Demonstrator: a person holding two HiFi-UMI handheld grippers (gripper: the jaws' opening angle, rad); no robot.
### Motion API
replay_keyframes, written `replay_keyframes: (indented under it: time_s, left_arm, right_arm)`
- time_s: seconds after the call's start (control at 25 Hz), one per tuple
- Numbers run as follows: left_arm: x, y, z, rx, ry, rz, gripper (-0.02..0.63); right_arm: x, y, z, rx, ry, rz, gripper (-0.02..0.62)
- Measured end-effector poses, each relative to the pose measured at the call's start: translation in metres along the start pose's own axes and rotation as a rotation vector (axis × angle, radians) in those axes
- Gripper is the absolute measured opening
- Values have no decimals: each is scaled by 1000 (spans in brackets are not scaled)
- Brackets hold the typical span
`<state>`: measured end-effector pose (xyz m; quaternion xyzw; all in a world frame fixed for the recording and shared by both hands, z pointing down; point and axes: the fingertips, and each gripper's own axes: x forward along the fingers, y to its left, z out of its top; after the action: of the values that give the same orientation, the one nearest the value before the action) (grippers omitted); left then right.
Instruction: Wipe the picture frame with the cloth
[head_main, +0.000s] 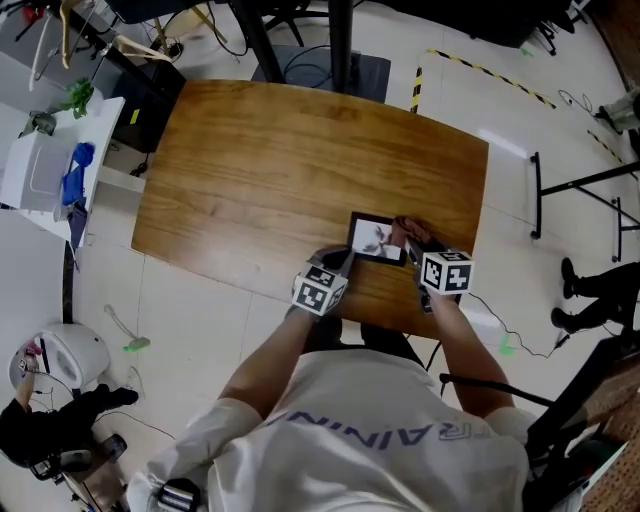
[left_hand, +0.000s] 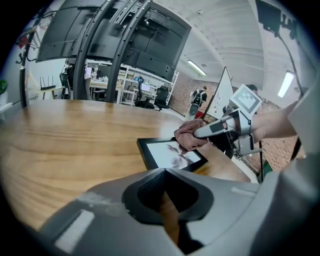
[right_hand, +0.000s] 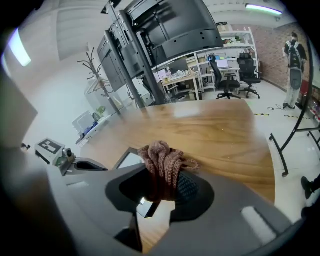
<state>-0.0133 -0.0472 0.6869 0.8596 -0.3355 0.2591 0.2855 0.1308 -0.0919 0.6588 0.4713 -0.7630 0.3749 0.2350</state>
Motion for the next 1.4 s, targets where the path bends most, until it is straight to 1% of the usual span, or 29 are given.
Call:
replay_keyframes:
  time_s: [0.2,0.32,0.52,0.68,0.8,0.96,1.16,1.4]
  left_arm:
    - [1,-1,1,0,-4,-2,6]
    - [1,-1,2,-5,-8,-3,6]
    - [1,-3,1,-4,4,-10,6]
    - [1,-3,0,3,3,-9,6]
    - [1,-3,0,6,3,-11,6]
    - [1,-3,0,2,4,-14,6]
    - [1,-4,0,0,4,-15,6]
    - [0,-3,1,2,3,-13,6]
  right_arm:
    - [-4,-3,-3,-5,6,-6,121]
    - [-10,7,9,12,-32,15,121]
    - [-18,40,30,39,-104,104,120]
    - [-4,78,29,17,-86,187,121]
    - [15,102,22,-18,-52,222,121]
    - [39,116,16,-58,-7,219,121]
    - [56,116,-2,-118,78,178,121]
    - [56,110,-4,-150,103,142,121]
